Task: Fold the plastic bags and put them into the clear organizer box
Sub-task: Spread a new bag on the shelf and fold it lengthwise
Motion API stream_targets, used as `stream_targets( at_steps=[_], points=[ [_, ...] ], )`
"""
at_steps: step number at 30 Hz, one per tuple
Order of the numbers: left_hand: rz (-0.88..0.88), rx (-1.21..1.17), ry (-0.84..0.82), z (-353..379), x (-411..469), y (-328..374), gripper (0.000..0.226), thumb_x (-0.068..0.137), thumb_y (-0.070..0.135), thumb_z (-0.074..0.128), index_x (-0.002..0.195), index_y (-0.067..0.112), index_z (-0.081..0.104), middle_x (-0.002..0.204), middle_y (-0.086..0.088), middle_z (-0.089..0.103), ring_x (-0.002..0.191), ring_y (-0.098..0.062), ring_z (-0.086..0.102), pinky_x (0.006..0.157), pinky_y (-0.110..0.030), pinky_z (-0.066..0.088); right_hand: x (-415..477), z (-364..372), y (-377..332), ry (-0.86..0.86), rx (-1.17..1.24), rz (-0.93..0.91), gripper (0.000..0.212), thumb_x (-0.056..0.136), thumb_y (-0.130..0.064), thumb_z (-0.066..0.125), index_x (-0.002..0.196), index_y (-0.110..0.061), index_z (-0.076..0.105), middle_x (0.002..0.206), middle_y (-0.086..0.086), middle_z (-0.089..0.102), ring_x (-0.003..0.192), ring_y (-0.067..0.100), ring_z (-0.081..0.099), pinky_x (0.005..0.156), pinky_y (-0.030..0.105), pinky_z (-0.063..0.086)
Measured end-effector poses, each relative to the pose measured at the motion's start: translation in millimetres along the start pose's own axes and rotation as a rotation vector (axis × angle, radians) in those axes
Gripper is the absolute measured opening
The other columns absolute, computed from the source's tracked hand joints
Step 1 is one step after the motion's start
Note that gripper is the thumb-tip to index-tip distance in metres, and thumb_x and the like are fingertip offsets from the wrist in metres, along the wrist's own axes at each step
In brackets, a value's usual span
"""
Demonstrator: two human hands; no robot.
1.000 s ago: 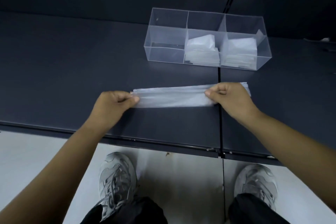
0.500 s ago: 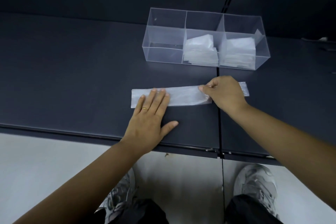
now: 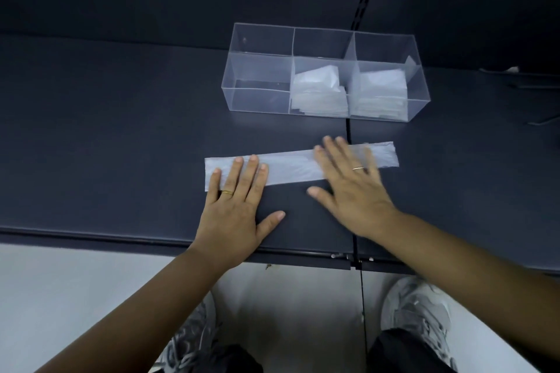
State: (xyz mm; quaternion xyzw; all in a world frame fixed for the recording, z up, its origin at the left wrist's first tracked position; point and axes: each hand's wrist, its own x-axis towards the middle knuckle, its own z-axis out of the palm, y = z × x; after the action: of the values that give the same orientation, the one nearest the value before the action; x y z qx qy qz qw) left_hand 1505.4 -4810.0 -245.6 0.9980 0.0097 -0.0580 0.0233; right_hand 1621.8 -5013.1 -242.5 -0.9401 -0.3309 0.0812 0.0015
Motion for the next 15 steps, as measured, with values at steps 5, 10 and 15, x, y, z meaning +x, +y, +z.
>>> stream_targets(
  at_steps=[5,10,15],
  points=[
    [-0.009,0.008,0.005,2,1,-1,0.081,0.091,0.066,0.014,0.152,0.013,0.020,0.159,-0.007,0.015,0.147,-0.028,0.011,0.117,-0.056,0.015,-7,-17,47,0.239,0.058,0.395,0.059,0.098,-0.038,0.039,0.147,-0.006,0.030,0.158,0.016,0.013,0.146,0.031,0.009,0.117,0.051,0.000],
    [-0.006,0.003,0.015,-1,1,1,0.079,0.091,0.063,0.018,0.150,0.011,0.026,0.158,-0.009,0.022,0.145,-0.031,0.019,0.113,-0.059,0.021,-9,-31,-15,0.365,0.382,-0.099,0.038,0.091,-0.018,0.050,0.127,-0.007,0.056,0.134,0.011,0.053,0.126,0.030,0.047,0.110,0.039,0.030],
    [0.020,0.000,0.016,-1,0,0,0.079,0.091,0.061,0.021,0.149,0.008,0.029,0.156,-0.012,0.024,0.144,-0.034,0.021,0.111,-0.061,0.024,-16,-7,-46,-0.015,0.153,-0.245,0.068,0.096,-0.056,0.021,0.152,-0.017,0.020,0.161,0.000,0.012,0.148,0.016,0.001,0.120,0.040,0.001]
  ],
)
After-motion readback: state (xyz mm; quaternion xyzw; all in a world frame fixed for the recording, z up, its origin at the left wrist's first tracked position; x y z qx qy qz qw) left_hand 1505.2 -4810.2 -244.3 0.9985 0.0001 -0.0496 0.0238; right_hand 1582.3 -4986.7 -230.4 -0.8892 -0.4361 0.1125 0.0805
